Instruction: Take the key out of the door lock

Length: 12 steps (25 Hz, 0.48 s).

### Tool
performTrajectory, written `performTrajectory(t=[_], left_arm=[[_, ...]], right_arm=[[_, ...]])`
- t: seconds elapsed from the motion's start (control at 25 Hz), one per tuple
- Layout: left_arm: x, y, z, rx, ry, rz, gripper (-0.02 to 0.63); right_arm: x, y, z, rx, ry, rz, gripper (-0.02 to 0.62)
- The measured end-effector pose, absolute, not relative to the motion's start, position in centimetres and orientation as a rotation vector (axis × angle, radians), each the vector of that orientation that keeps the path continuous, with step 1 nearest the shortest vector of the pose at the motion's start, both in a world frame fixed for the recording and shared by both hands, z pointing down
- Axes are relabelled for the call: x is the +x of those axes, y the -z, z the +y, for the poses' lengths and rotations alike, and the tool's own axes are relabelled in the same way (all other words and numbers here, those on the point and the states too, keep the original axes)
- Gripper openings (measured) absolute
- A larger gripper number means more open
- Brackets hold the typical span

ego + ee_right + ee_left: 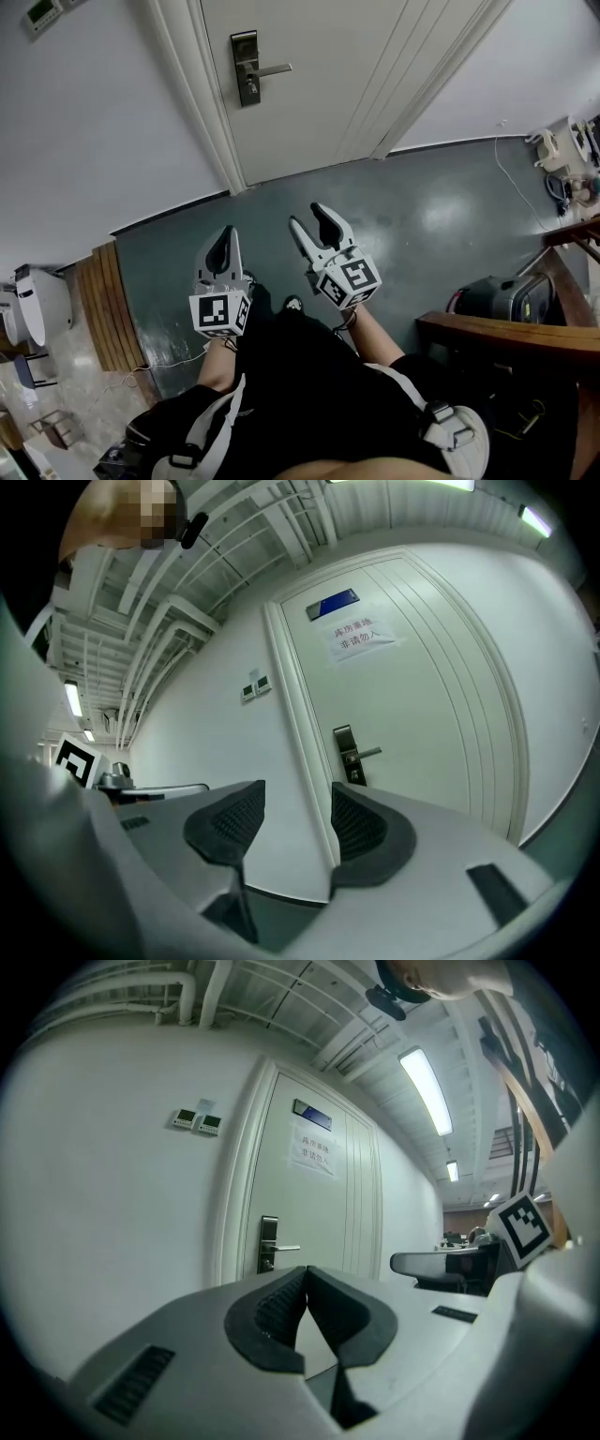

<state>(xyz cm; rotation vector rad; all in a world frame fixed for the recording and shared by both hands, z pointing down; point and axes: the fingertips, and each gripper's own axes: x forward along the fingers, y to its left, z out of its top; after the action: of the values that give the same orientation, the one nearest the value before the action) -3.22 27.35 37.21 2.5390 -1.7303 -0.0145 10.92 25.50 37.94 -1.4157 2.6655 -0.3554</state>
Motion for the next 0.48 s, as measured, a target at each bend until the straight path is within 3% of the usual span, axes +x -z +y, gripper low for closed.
performTrajectory(t=[0.48], left_arm=[[-5.6,-38.5,21.1,2.542,0.004,-1.665,0.023]], right_arm=[[9.0,-39.3,19.4,-1.471,0.428,2.629,0.235]])
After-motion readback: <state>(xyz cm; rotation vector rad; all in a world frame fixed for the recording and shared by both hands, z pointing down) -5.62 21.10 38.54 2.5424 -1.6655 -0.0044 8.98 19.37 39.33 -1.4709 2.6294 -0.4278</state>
